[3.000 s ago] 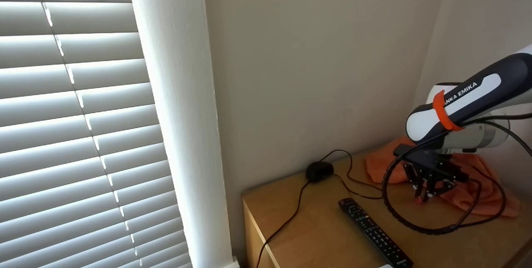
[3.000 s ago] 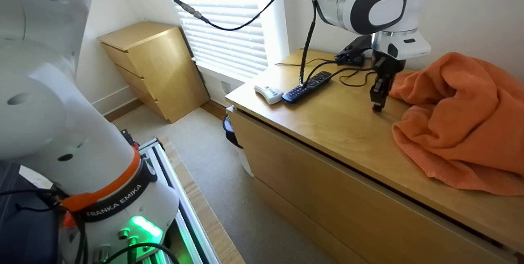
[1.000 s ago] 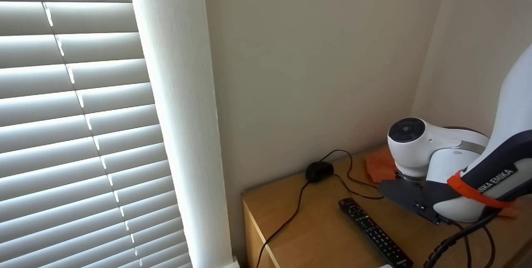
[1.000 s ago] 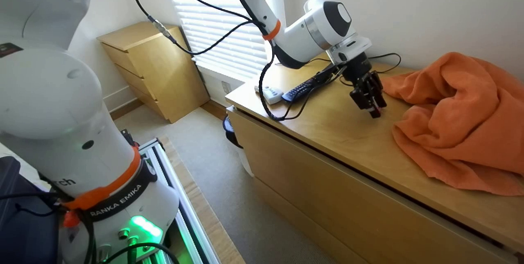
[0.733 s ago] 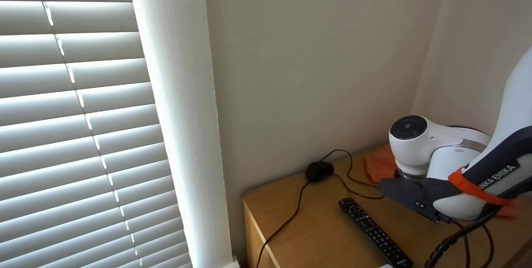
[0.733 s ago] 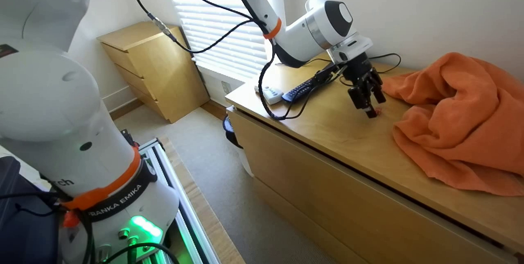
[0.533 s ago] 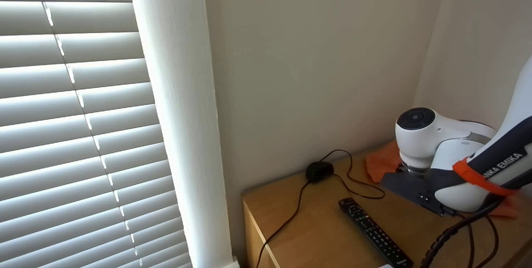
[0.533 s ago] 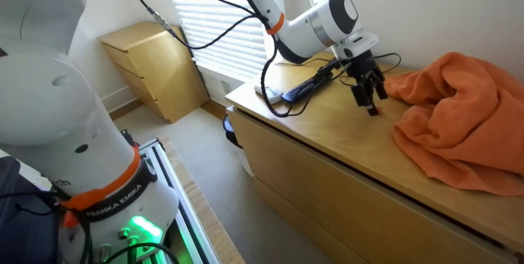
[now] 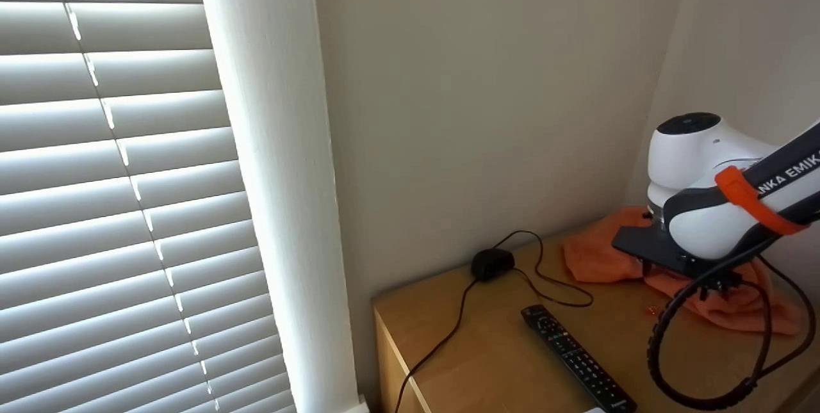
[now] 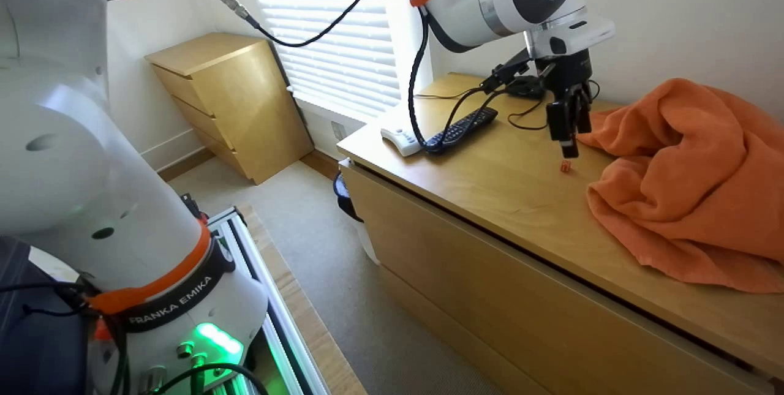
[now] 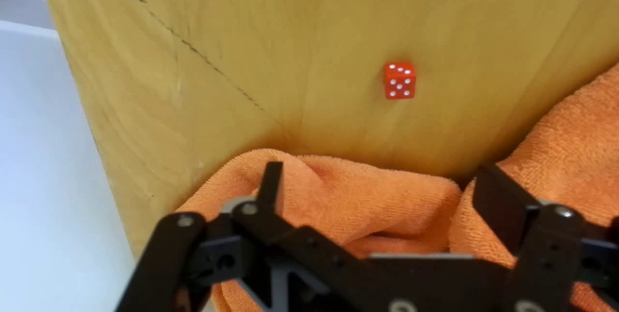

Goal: Turn the dice over

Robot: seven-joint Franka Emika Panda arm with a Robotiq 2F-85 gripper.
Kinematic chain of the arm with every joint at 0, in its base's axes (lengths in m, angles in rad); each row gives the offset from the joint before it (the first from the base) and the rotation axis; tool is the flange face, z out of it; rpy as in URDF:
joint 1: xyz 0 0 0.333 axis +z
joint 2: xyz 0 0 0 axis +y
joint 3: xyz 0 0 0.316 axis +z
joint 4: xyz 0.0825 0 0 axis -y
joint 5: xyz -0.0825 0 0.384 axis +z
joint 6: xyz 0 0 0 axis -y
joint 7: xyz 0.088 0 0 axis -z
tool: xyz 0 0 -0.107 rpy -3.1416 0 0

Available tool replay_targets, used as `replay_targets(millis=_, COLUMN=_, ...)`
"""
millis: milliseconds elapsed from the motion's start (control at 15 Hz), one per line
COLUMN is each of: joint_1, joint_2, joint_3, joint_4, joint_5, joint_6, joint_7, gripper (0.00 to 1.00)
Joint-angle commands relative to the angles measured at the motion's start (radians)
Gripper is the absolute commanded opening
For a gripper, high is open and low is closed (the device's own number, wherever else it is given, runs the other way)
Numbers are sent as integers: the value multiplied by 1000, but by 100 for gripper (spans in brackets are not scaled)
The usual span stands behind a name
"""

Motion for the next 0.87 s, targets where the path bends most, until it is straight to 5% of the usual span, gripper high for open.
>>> replay_targets(millis=0, joint_1=-75, joint_2=-69, joint_3=72, joint_4=-26, joint_5=144, joint_6=-74, joint_7=-156, gripper=100)
replay_targets(millis=400, joint_1=-124, joint_2=-90, joint_3=92, joint_4=-1, joint_5=295, joint_6=-198, joint_7=-299, gripper=100)
replay_targets(millis=800, joint_1=-105, joint_2=-74, joint_3=73, joint_4=9, joint_5=270, joint_6=-173, joint_7=-274, gripper=100)
